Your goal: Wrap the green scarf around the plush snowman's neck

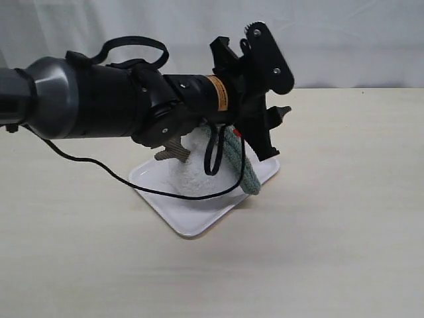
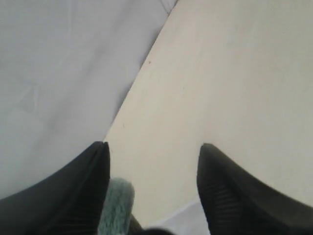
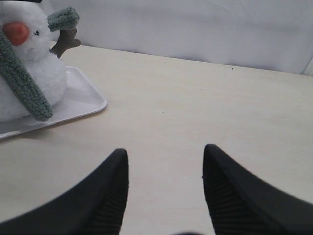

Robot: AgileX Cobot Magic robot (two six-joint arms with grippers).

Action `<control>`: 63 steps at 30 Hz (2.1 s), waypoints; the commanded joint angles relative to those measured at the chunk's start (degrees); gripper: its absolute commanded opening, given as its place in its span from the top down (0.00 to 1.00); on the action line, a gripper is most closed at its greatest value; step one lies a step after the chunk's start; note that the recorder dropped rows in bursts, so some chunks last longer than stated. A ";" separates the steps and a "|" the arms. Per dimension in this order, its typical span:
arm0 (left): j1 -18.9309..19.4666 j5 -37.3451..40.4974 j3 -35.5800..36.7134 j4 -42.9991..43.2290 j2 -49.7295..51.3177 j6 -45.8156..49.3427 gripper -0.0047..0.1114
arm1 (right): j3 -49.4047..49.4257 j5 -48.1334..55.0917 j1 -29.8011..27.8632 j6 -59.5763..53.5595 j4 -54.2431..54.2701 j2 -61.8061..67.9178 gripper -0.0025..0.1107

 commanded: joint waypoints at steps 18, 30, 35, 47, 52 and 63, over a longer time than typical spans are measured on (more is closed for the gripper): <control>1.59 21.34 -23.60 9.80 14.76 2.70 0.51 | 0.12 -0.25 -0.10 0.01 0.06 -0.28 0.57; 2.76 25.06 -23.60 10.36 16.13 2.77 0.51 | 0.12 -0.25 -0.10 0.01 0.06 -0.28 0.57; 2.76 26.64 -23.60 10.24 16.13 3.01 0.87 | 0.12 -0.25 -0.10 0.01 0.06 -0.28 0.57; -4.39 31.10 -23.60 20.36 16.13 3.29 0.96 | 0.12 -0.25 -0.10 0.01 0.06 -0.28 0.57; -7.53 37.31 -23.60 23.13 16.13 5.13 0.96 | 0.12 -0.25 -0.10 0.01 0.06 -0.28 0.57; -8.17 44.17 -23.60 8.76 16.39 9.40 0.96 | 0.12 -0.25 -0.10 0.01 0.06 -0.28 0.57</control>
